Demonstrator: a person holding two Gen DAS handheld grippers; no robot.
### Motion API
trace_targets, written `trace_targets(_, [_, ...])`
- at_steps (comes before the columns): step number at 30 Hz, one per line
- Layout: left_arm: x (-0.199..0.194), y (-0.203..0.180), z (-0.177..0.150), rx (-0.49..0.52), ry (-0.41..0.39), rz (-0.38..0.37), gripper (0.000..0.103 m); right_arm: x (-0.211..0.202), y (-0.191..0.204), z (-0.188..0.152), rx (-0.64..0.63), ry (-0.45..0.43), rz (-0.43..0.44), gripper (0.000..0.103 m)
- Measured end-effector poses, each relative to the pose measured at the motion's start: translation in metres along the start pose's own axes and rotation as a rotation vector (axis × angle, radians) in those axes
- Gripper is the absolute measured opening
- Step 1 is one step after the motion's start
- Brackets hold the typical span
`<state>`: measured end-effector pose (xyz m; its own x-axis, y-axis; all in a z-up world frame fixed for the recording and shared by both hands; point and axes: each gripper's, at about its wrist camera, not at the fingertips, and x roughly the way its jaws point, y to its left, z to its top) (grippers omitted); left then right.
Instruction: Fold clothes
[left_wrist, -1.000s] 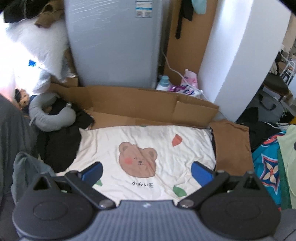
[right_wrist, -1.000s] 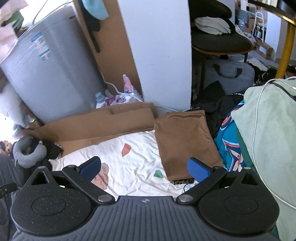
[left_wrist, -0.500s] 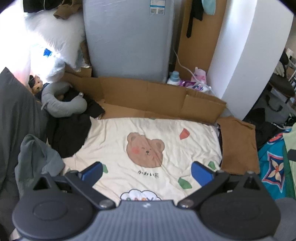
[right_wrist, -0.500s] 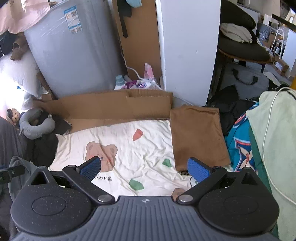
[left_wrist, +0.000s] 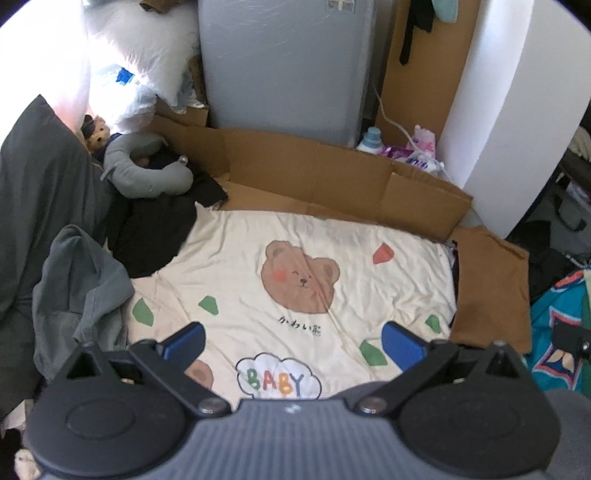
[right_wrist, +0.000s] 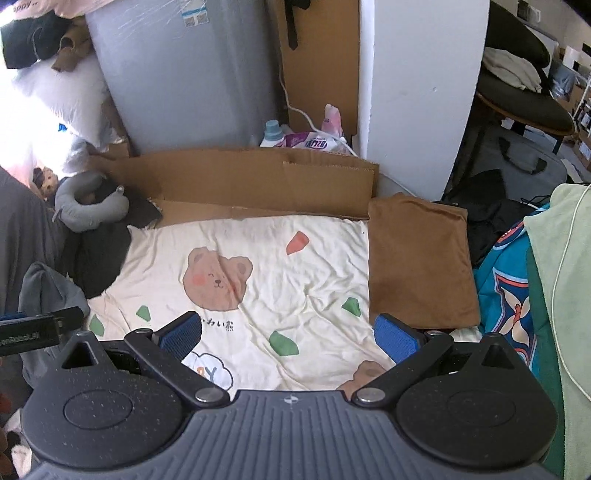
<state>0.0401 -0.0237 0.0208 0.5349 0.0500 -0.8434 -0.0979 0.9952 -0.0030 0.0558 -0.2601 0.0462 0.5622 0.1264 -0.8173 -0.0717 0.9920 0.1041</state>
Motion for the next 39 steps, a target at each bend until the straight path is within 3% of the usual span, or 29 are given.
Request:
trace_targets(16, [0.016,-0.022,-0.027,0.038,0.035,0.023,0.103,0.031,0.003,-0.023,-0.036,0.073,-0.025,0.102])
trace_targets(28, [0.025,-0.025,-0.025,0.066,0.021,0.071,0.103,0.036,0.002,-0.026,-0.052,0.061,-0.014,0.102])
trace_targets(39, [0.029,-0.023,-0.023,0.069,0.039,0.058,0.102,0.037,0.001,-0.025,-0.052,0.056,-0.021,0.102])
